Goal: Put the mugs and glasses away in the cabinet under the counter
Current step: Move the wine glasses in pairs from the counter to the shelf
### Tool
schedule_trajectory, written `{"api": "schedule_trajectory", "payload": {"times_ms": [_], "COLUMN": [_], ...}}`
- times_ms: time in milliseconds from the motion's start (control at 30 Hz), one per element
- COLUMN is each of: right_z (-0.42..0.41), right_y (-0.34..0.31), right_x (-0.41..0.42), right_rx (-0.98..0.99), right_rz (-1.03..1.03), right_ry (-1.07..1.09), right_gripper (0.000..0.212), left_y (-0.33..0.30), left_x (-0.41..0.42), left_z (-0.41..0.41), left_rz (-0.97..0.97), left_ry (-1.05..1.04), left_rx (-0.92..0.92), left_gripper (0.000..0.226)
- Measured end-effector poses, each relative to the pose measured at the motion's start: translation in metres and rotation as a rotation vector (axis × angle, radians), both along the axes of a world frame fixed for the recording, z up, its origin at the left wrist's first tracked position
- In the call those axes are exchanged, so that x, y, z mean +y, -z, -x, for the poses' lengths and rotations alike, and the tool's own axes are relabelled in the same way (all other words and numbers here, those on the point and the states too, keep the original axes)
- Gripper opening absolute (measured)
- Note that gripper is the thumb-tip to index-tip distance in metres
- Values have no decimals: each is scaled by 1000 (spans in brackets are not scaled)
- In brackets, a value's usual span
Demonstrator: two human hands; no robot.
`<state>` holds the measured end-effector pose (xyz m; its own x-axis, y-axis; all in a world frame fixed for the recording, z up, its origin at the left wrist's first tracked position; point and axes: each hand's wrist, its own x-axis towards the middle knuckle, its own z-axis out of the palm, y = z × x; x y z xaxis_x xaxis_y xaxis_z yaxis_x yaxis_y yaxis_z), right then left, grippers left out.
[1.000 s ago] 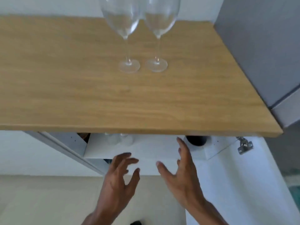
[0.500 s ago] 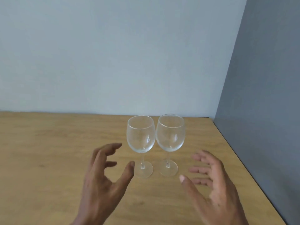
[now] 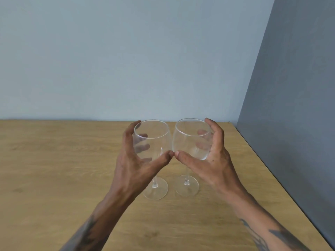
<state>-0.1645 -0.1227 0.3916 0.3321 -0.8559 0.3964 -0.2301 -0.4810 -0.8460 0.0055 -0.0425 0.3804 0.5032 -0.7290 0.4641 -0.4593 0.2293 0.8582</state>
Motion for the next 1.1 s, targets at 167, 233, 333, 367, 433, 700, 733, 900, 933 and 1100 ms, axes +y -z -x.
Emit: {"api": "schedule_trajectory", "payload": {"times_ms": [167,233,333,367,433,700,733,900,933,1100], "right_z": [12,21,36,43,59,154,165,206,212,217], "right_y": [-9,-14,-21,-23,-26,-36,-32,11,24,102], "right_x": [21,32,54,65,88,204,220,284,293,306], "right_rx": [-62,-80,-103,-113,-134,-145,-142,-98,-87,-12], "right_rz": [16,12,19,23,24,5,-2,-57,-74,-242], "right_ry": [29,33,39,39,41,81,84,78,73,94], "right_gripper": [96,95,95,95,95,93,92,93,93,95], "left_y": [-8,-14,-25,-28,-34,-35,-29,28,43,122], "left_x": [20,32,55,65,88,197,211,272,282,297], "left_z": [11,18,32,39,55,139,149,191,198,212], "left_rz": [29,43,66,71,84,50,40,-52,-81,-278], "left_ry": [22,28,36,37,38,89,90,74,65,5], "left_rx": [34,44,51,46,43,66,72,94,99,102], "left_gripper": [101,100,98,98,97,100,99,96,96,97]}}
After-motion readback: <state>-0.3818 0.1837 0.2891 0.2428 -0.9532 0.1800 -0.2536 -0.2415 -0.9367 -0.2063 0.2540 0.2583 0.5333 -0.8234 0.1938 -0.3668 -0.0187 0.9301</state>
